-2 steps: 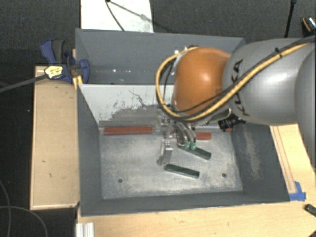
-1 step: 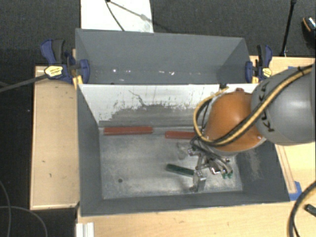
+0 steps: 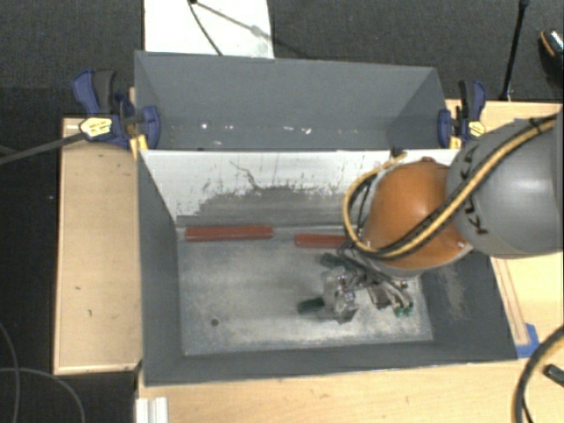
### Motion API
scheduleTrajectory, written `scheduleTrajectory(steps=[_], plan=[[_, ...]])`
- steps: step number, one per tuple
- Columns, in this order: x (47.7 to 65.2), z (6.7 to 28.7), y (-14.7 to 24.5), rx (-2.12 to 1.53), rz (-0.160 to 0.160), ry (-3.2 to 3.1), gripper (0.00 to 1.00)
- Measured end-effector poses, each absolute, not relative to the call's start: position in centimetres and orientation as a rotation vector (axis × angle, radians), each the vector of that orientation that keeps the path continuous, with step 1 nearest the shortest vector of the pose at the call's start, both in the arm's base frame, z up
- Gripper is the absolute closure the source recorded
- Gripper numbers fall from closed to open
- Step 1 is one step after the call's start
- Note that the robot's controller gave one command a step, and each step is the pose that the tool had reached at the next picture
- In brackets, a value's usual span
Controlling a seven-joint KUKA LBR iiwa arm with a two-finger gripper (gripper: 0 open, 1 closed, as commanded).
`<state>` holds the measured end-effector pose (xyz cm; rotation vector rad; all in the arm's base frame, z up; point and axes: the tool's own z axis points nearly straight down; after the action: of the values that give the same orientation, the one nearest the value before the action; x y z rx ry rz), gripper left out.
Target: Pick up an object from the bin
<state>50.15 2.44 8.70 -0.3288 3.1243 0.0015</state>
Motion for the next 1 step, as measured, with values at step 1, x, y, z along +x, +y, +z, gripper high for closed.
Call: scheduleTrajectory(steps=[1], plan=[[50.15,8.70,2.44,-0.324,0.001,3.125,0.00]])
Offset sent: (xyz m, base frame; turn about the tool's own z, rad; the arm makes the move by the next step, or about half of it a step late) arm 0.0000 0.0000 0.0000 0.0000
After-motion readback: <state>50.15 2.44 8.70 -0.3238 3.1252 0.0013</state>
